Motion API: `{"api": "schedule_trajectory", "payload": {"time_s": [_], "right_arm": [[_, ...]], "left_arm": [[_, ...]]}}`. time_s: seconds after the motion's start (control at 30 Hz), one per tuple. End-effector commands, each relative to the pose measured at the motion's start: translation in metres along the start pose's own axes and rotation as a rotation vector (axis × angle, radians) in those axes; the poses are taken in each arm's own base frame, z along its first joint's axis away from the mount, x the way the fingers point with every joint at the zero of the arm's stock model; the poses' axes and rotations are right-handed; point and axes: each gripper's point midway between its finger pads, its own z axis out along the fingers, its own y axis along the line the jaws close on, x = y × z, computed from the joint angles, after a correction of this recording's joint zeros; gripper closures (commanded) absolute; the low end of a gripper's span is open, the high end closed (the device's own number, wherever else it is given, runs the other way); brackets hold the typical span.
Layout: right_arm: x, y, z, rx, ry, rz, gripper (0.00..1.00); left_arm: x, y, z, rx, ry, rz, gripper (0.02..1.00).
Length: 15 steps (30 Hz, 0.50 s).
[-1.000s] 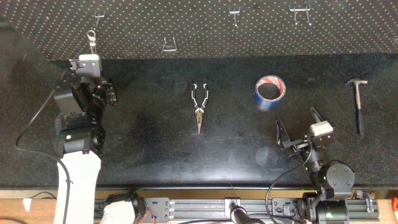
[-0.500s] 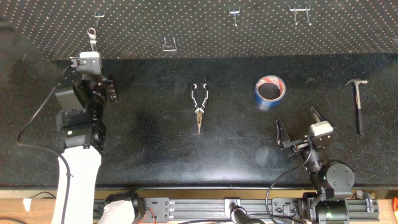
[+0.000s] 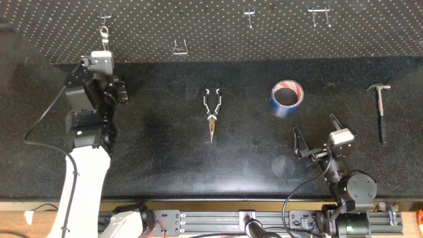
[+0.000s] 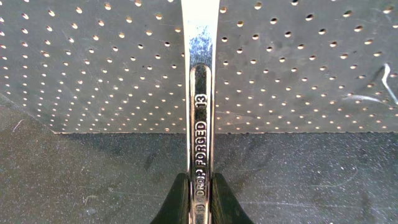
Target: Place Tools Onto Pegboard
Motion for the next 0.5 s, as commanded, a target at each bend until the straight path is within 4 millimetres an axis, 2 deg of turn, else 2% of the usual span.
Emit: {"api": "schedule_trajectory", "payload": {"time_s": [0.03, 0.23, 0.37, 0.4, 0.43, 0.47, 0.5], "right_arm": [[0.0010, 0.0029, -0.0002, -0.014, 0.001, 0.015, 0.025], [0.0010, 0.0029, -0.0002, -0.014, 0.001, 0.015, 0.025], [0.0010, 0.0029, -0.0002, -0.014, 0.001, 0.015, 0.025], [0.0010, 0.0029, -0.0002, -0.014, 0.001, 0.015, 0.025], [0.0010, 0.0029, -0.0002, -0.014, 0.001, 0.015, 0.025], [0.0010, 0.0029, -0.0002, -0.014, 0.001, 0.015, 0.025], [0.0010, 0.0029, -0.0002, -0.014, 0.001, 0.015, 0.025]], "left_arm": [[-0.0055, 0.0131, 0.0084, -0.077, -0.021, -0.013, 0.991], [-0.0070, 0.0142, 0.0098, -0.082, -0.028, -0.014, 0.991], [-0.0013, 0.0132, 0.0171, -0.079, -0.009, -0.013, 0.987], [-0.0001, 0.0130, 0.0182, -0.078, -0.005, -0.013, 0.956], [0.0001, 0.0129, 0.0184, -0.078, -0.004, -0.013, 0.879], [-0.0001, 0.0130, 0.0183, -0.078, -0.005, -0.013, 0.770], [-0.0008, 0.0132, 0.0182, -0.079, -0.008, -0.013, 0.579]]}}
